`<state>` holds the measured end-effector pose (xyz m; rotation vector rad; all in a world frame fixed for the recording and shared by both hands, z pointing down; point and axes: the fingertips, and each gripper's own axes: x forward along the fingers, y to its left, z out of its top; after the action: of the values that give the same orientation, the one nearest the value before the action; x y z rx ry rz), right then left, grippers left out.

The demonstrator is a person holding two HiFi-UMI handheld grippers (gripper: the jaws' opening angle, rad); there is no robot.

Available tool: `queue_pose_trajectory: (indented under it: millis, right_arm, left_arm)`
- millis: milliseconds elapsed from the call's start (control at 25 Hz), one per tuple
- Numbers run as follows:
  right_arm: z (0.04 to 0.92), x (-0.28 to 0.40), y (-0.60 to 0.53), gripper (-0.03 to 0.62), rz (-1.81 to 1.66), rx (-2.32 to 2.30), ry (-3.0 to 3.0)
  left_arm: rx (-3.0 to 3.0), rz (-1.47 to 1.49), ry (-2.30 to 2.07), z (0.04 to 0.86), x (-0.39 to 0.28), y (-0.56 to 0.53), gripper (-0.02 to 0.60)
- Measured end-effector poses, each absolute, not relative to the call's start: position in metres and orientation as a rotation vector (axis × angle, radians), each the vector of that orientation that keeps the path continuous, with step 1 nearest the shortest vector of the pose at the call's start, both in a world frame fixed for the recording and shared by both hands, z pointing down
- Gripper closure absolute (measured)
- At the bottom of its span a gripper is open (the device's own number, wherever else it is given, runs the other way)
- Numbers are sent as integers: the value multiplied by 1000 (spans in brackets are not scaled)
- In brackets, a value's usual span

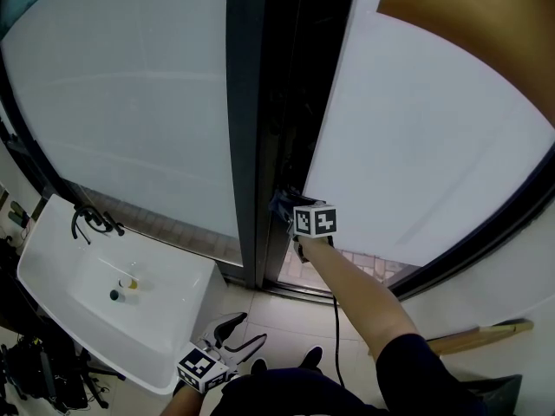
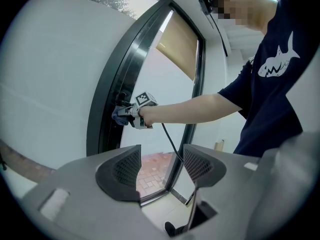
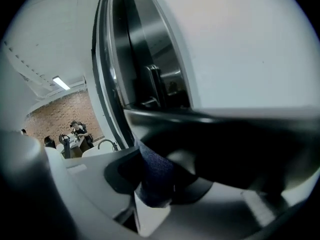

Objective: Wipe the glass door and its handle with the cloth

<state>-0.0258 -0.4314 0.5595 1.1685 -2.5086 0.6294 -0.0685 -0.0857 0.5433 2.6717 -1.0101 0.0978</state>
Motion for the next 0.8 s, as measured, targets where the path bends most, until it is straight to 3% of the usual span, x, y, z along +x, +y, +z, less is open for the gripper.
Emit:
queue_pose_trajectory:
  millis: [520, 800]
  right_arm:
    - [596, 27, -418, 461, 780, 1224, -2404]
    - [553, -11, -426, 459, 949, 1219, -2661]
  left_arm:
    - [2684, 91, -1005, 540, -66, -83, 321]
    - [2690, 88, -997, 539, -63, -85, 321]
